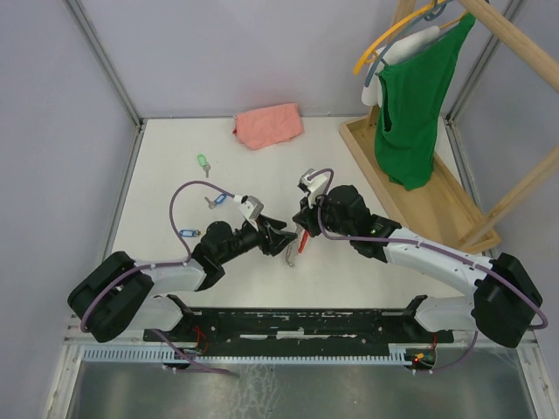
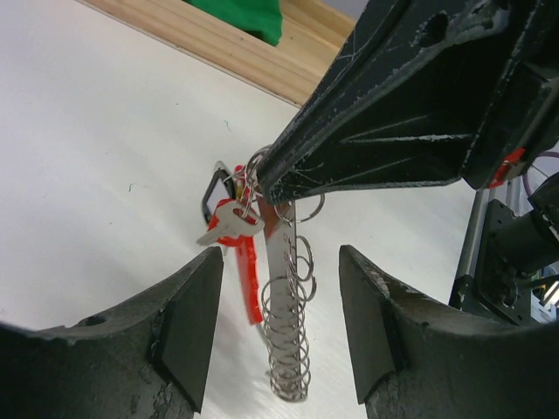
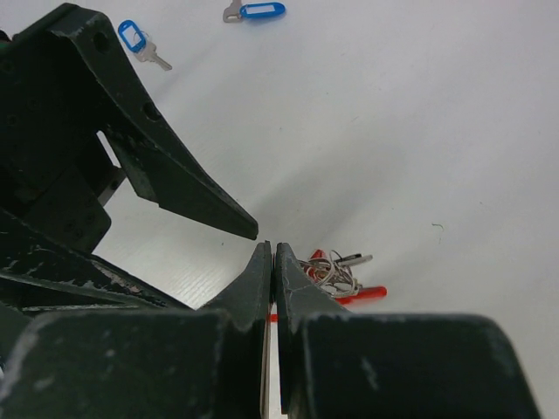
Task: Put the keys on the keyring
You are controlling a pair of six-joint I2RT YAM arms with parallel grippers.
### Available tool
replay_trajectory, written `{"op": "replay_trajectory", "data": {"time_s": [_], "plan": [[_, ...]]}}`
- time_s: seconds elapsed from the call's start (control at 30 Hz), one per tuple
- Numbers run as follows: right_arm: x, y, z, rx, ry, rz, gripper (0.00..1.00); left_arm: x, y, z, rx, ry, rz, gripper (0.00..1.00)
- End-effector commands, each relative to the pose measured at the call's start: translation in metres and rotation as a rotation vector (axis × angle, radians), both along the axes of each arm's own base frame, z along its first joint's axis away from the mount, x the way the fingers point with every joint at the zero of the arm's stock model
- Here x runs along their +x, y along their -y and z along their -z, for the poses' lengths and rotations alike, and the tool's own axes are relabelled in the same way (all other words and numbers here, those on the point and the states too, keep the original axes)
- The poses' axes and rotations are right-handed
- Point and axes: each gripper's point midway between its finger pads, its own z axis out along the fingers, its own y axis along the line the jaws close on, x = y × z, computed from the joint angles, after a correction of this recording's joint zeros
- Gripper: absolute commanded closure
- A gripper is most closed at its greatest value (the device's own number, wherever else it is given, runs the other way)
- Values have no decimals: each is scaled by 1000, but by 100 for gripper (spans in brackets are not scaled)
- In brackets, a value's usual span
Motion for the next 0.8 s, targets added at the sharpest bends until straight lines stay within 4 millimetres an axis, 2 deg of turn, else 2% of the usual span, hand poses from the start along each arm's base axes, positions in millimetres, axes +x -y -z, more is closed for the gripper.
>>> {"op": "replay_trajectory", "data": {"time_s": [0.0, 0.2, 0.47, 0.63, 0.77], "plan": [[3, -10, -35, 108, 51, -11, 99, 11, 12, -28, -50, 129, 18, 38], [0, -11, -41, 126, 53, -25, 99, 15, 22, -15, -38, 110, 42, 45], [-5, -15, -40, 134, 38, -50, 99, 19, 27, -15, -46, 134, 48, 56], [-9, -16, -40, 142, 27, -65, 99, 18, 29, -16, -52, 162, 54, 72], [-11, -8, -42, 133, 32, -46, 99, 19, 23, -18, -33, 208, 31, 86]]}}
